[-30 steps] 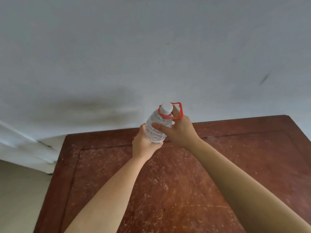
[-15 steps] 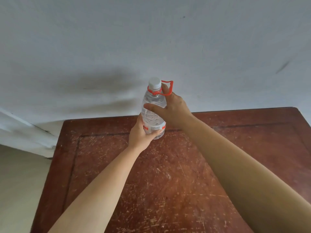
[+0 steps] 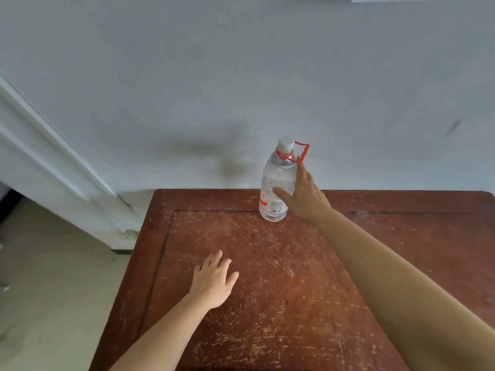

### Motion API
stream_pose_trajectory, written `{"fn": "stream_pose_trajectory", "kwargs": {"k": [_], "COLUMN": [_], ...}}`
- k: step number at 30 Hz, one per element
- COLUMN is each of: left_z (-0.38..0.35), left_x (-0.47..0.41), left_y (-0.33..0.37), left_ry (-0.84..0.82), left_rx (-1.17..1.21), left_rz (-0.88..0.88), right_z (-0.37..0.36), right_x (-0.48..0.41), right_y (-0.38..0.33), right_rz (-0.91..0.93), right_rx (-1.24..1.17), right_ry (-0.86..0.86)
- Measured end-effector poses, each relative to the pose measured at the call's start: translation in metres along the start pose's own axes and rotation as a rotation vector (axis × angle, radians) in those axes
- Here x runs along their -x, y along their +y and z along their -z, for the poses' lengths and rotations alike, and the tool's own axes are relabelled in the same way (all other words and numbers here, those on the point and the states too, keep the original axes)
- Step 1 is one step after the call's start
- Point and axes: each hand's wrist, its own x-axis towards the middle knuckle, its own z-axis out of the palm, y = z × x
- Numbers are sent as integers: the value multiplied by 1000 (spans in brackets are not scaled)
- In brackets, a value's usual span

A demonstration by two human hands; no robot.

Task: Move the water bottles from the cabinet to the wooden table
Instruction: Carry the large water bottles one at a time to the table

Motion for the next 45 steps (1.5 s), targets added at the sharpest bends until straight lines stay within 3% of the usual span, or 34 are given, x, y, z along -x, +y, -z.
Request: {"fn": "stream_pose_trajectory", "kwargs": {"k": [4, 10, 15, 19, 26, 31, 39, 45], "left_z": [26, 41, 49, 43, 4, -87, -205, -280], "left_x": [21, 96, 200, 326, 576, 804, 1050, 1146], "left_y": [-6, -7, -22, -47, -66, -54, -20, -28], "left_ry": [175, 373, 559, 726, 979, 1063, 1075, 1037], "left_rx": [30, 116, 105, 104, 44, -19, 1, 14], "left_rz": [122, 396, 615, 844, 1282, 1668, 2087, 2280], "right_z": [-12, -34, -81, -125, -180, -234, -279, -338], "right_x": [36, 68, 92, 161, 360, 598, 907, 1051], "right_y": [21, 26, -37, -141, -296, -380, -430, -451], "right_rz": [-38, 306, 604, 919, 1371, 1740, 2009, 2195], "right_rx": [136, 276, 266, 157, -44, -186, -267, -269], "right_ry": [-45, -114, -130, -155, -287, -392, -582, -710]}}
